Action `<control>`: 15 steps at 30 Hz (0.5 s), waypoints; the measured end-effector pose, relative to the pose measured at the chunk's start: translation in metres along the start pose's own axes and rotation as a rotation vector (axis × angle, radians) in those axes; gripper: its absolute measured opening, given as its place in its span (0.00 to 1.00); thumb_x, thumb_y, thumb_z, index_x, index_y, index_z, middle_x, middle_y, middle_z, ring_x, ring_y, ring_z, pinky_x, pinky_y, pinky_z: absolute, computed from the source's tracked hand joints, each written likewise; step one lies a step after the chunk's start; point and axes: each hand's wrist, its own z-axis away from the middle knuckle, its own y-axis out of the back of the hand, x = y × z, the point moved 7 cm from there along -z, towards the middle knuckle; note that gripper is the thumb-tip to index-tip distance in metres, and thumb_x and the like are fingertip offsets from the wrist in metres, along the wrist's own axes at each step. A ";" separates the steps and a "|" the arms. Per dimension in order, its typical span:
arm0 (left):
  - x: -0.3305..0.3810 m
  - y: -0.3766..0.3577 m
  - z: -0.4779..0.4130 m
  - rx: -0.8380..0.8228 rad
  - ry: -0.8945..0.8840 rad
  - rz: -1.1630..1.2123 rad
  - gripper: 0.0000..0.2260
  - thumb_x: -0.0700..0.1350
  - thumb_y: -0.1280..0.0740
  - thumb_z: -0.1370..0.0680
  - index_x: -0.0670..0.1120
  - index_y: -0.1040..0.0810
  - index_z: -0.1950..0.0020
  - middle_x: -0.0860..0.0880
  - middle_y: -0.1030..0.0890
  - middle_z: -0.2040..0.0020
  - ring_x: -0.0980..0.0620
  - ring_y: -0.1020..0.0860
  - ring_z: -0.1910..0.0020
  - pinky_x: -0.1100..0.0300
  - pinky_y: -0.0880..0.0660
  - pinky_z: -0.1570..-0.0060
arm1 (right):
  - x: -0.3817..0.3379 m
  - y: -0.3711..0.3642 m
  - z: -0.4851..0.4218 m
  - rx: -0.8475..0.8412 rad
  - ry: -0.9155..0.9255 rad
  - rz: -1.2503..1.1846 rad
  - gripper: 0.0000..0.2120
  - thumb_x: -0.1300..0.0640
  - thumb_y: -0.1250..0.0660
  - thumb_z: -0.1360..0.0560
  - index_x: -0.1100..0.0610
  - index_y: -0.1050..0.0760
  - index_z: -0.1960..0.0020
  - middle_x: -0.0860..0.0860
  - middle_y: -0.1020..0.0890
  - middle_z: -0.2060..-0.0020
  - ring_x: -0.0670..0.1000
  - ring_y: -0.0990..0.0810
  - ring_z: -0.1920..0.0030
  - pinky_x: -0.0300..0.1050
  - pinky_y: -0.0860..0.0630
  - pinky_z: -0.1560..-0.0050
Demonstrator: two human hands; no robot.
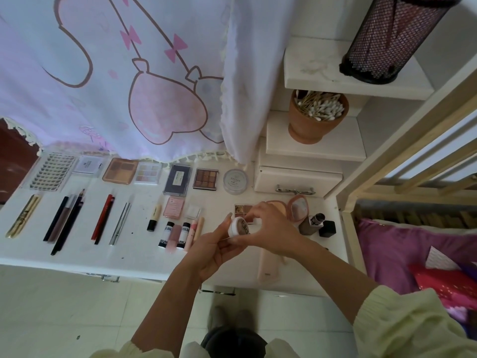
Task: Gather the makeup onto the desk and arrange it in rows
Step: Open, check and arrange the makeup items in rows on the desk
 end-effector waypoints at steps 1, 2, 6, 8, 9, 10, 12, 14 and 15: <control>0.001 -0.002 0.001 -0.005 -0.003 -0.002 0.16 0.50 0.36 0.22 0.39 0.21 0.43 0.36 0.18 0.46 0.45 0.17 0.51 0.53 0.21 0.47 | -0.001 0.000 0.000 -0.005 0.010 -0.003 0.29 0.40 0.23 0.37 0.51 0.23 0.41 0.44 0.27 0.46 0.42 0.30 0.47 0.31 0.34 0.53; 0.001 -0.002 0.001 -0.004 -0.005 -0.010 0.16 0.50 0.35 0.22 0.40 0.20 0.43 0.36 0.18 0.47 0.45 0.17 0.52 0.52 0.21 0.47 | -0.002 0.001 0.001 -0.019 0.023 -0.013 0.28 0.42 0.22 0.37 0.50 0.24 0.40 0.44 0.27 0.47 0.40 0.29 0.48 0.30 0.35 0.54; 0.001 0.002 0.002 0.016 0.006 -0.020 0.13 0.50 0.36 0.21 0.43 0.21 0.43 0.36 0.18 0.46 0.42 0.18 0.50 0.51 0.21 0.45 | -0.004 0.004 0.002 -0.044 0.059 -0.053 0.28 0.50 0.21 0.36 0.50 0.25 0.38 0.44 0.26 0.47 0.35 0.28 0.50 0.27 0.33 0.56; -0.001 0.007 0.001 0.025 0.019 -0.009 0.16 0.51 0.35 0.22 0.43 0.22 0.40 0.36 0.18 0.45 0.42 0.18 0.49 0.50 0.20 0.47 | 0.001 0.007 0.001 -0.021 0.028 -0.143 0.27 0.51 0.21 0.36 0.52 0.23 0.38 0.44 0.23 0.48 0.38 0.25 0.50 0.29 0.31 0.53; -0.002 0.008 0.001 0.037 0.017 0.017 0.15 0.51 0.34 0.23 0.43 0.22 0.40 0.36 0.18 0.46 0.41 0.17 0.49 0.49 0.21 0.47 | 0.006 0.007 0.000 -0.020 0.002 -0.238 0.26 0.52 0.20 0.35 0.53 0.22 0.39 0.44 0.21 0.49 0.40 0.23 0.50 0.30 0.28 0.52; -0.004 0.013 -0.001 0.057 0.021 0.047 0.15 0.50 0.33 0.24 0.43 0.23 0.41 0.36 0.18 0.47 0.41 0.18 0.48 0.48 0.21 0.47 | 0.012 0.006 0.000 -0.029 -0.028 -0.364 0.25 0.53 0.21 0.34 0.54 0.22 0.40 0.44 0.19 0.51 0.42 0.20 0.50 0.34 0.25 0.51; -0.010 0.021 -0.003 0.093 0.050 0.129 0.18 0.50 0.33 0.24 0.41 0.25 0.39 0.34 0.18 0.46 0.40 0.18 0.46 0.48 0.20 0.49 | 0.025 -0.001 0.003 -0.055 -0.118 -0.654 0.19 0.56 0.24 0.30 0.56 0.21 0.41 0.47 0.16 0.52 0.48 0.18 0.49 0.43 0.21 0.48; -0.017 0.029 -0.005 0.116 0.077 0.174 0.19 0.49 0.35 0.22 0.40 0.27 0.35 0.33 0.19 0.44 0.39 0.19 0.46 0.50 0.19 0.52 | 0.040 -0.013 0.007 -0.078 -0.254 -0.952 0.12 0.61 0.31 0.26 0.59 0.22 0.42 0.53 0.16 0.51 0.52 0.17 0.49 0.47 0.22 0.50; -0.020 0.032 -0.006 0.129 0.083 0.179 0.18 0.48 0.36 0.20 0.39 0.28 0.34 0.33 0.19 0.44 0.39 0.19 0.46 0.51 0.19 0.52 | 0.046 -0.020 0.010 -0.073 -0.327 -1.077 0.10 0.63 0.34 0.24 0.61 0.23 0.43 0.56 0.17 0.51 0.54 0.17 0.50 0.47 0.22 0.52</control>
